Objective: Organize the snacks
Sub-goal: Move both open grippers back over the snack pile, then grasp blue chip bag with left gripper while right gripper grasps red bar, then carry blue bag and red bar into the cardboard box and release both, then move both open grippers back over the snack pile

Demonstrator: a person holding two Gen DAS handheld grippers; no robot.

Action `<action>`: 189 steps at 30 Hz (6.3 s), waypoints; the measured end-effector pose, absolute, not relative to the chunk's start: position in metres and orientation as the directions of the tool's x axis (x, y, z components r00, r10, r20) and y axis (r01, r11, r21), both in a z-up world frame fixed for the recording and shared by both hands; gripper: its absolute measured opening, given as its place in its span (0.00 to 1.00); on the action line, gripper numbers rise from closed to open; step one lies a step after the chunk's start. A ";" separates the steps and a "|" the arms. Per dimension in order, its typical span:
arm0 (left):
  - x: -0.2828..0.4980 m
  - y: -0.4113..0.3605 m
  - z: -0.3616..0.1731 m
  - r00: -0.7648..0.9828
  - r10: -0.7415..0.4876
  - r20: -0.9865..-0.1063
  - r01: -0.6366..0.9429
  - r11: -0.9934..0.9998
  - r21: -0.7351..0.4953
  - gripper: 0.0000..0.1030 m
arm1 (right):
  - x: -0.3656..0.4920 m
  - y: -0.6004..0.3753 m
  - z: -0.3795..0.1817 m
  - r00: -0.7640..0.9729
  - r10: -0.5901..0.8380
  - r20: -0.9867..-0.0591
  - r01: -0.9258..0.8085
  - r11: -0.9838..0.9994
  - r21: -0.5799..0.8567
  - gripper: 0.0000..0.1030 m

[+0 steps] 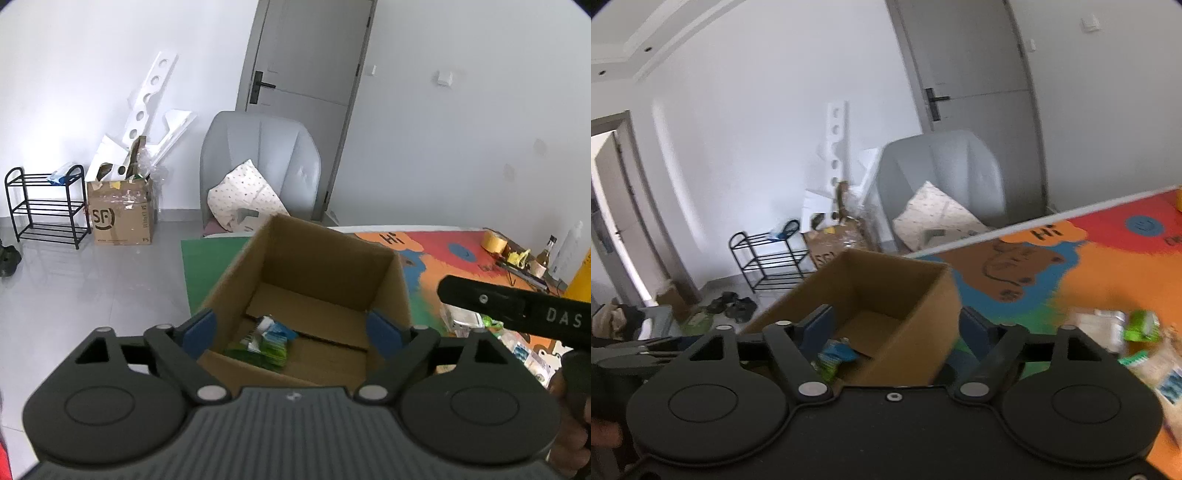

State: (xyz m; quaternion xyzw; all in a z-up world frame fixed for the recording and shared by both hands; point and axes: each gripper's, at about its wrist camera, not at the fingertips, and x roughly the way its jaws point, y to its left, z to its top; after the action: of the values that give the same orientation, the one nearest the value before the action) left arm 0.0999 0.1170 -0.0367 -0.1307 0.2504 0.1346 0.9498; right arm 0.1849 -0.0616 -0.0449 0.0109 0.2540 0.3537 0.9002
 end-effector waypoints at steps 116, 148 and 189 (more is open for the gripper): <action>0.127 0.008 -0.032 0.873 -0.043 -0.486 -0.053 0.982 -0.182 0.28 | 0.177 -0.163 -0.074 0.678 0.538 -0.501 -0.515 0.834 0.199 0.19; 0.096 0.122 -0.024 0.874 0.146 -0.463 -0.281 0.930 -0.235 0.28 | 0.188 -0.071 -0.052 0.629 0.624 -0.464 -0.635 0.756 0.157 0.19; 0.093 0.101 -0.025 0.871 0.159 -0.465 -0.279 0.939 -0.201 0.89 | 0.179 -0.080 -0.048 0.651 0.599 -0.466 -0.588 0.786 0.190 0.69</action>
State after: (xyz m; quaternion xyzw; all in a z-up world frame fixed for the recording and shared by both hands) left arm 0.0926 0.1005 -0.0247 -0.1318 0.2269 0.1143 0.9582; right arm 0.1785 -0.0802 -0.0478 0.0108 0.2602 0.3266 0.9086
